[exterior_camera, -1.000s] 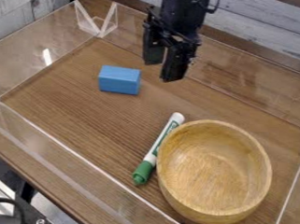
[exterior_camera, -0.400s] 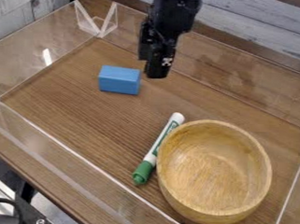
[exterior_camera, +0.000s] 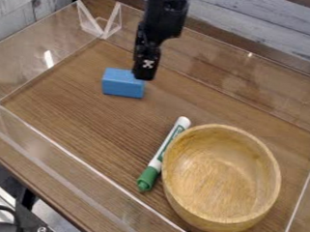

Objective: Put the blue block in the brown bowl

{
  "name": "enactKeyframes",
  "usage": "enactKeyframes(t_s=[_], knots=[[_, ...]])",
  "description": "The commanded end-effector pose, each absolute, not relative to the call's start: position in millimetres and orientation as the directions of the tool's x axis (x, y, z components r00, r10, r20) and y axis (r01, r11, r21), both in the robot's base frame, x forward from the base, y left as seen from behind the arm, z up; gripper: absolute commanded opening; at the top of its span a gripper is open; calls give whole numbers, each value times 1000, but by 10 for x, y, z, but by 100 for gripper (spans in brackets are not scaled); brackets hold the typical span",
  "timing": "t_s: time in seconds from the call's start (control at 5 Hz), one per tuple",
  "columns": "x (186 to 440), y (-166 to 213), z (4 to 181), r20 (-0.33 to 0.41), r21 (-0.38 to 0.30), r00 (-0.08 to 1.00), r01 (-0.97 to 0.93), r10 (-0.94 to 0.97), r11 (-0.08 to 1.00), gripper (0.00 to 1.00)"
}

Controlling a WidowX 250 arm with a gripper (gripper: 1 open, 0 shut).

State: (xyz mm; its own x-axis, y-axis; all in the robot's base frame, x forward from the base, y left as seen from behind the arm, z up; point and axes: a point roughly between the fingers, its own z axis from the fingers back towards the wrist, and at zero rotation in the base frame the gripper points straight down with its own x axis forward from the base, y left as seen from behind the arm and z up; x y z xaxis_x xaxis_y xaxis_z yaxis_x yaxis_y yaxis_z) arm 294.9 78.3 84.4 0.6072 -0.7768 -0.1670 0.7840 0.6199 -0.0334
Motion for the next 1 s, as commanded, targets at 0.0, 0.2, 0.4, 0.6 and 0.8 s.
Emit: enactKeyframes(t_s=[0.0, 0.2, 0.4, 0.6, 0.8], knots=[[2978, 932, 910, -151, 6, 586, 806, -796, 592, 100], [2963, 1034, 833, -150, 2, 580, 810, -801, 586, 100], [2964, 1081, 753, -148, 4, 577, 813, -803, 583, 100], [2968, 1102, 701, -146, 10, 574, 816, -806, 579, 100], [2973, 1126, 676, -145, 17, 571, 818, -808, 575, 100]])
